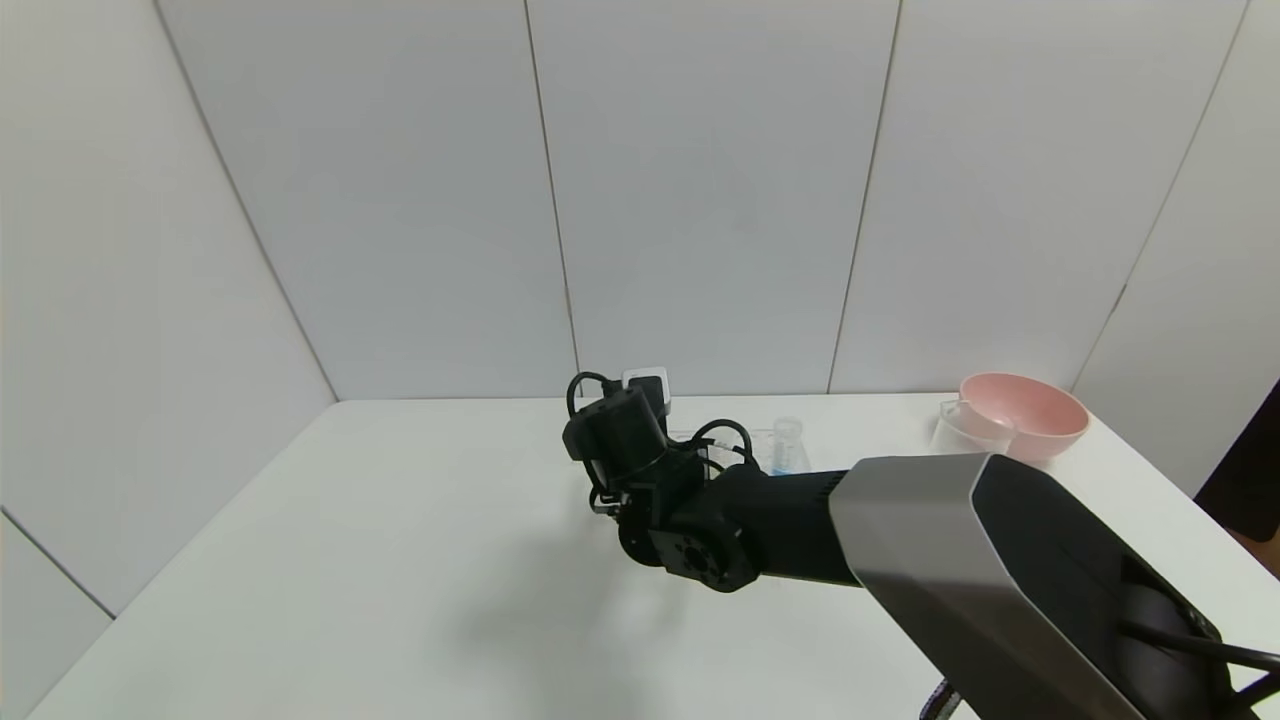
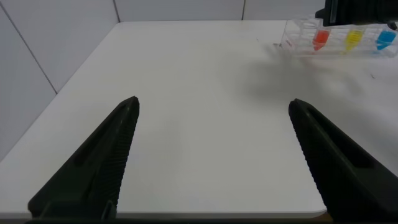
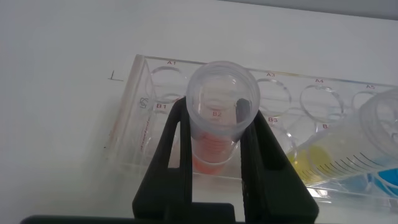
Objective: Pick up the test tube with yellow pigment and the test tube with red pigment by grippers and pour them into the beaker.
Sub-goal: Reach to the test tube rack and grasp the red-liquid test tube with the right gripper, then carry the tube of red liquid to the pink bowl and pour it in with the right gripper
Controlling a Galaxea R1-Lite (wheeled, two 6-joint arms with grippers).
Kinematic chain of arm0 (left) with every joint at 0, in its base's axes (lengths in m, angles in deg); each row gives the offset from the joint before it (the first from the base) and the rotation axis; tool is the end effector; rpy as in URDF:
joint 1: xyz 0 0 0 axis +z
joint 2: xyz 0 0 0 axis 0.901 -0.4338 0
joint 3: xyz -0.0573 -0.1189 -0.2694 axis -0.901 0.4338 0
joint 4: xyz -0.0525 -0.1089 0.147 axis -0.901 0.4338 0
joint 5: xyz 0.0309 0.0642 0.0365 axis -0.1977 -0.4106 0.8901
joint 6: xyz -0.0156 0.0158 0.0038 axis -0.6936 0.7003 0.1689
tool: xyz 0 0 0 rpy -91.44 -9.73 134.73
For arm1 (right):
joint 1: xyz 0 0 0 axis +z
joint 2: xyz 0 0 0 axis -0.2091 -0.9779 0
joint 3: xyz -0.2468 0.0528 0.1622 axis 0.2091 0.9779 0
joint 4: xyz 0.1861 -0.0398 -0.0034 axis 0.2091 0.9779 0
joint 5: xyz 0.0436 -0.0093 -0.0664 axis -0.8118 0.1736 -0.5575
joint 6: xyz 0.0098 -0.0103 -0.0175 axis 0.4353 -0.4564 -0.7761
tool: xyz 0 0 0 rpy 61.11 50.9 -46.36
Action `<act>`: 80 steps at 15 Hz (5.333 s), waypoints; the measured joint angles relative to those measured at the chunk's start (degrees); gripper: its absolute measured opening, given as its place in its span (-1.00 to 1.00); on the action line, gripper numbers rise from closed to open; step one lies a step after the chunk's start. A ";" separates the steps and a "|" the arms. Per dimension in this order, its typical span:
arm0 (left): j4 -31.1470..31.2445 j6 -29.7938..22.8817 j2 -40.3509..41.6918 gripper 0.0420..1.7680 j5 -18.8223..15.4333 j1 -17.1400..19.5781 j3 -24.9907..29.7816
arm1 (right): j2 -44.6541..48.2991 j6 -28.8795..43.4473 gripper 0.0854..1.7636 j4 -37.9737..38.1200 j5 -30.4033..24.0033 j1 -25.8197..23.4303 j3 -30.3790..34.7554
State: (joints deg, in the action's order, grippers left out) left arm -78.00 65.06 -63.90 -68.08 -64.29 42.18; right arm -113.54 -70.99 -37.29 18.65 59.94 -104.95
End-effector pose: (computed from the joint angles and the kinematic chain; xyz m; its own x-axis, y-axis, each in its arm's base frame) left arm -0.0227 0.0002 0.0737 0.9999 0.0026 -0.0169 -0.0029 0.9999 -0.0165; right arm 0.3618 0.3787 0.0900 0.9311 0.0819 -0.3555 -0.0891 0.9960 -0.0039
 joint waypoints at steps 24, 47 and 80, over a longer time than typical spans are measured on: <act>0.02 0.00 0.00 0.94 0.00 0.00 0.00 | 12.87 -4.96 -0.50 5.55 -0.38 1.13 2.16; 0.02 0.00 0.00 0.94 0.00 0.00 0.00 | 48.68 -45.15 -0.50 4.78 -60.92 -55.26 47.12; 0.02 0.00 0.00 0.94 0.00 0.00 0.00 | 24.89 -79.42 -0.50 49.60 -23.13 -45.84 -1.32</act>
State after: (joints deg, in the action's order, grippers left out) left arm -77.97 65.06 -63.90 -68.08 -64.29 42.18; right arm -88.64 -150.41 12.32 -4.47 14.11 -106.27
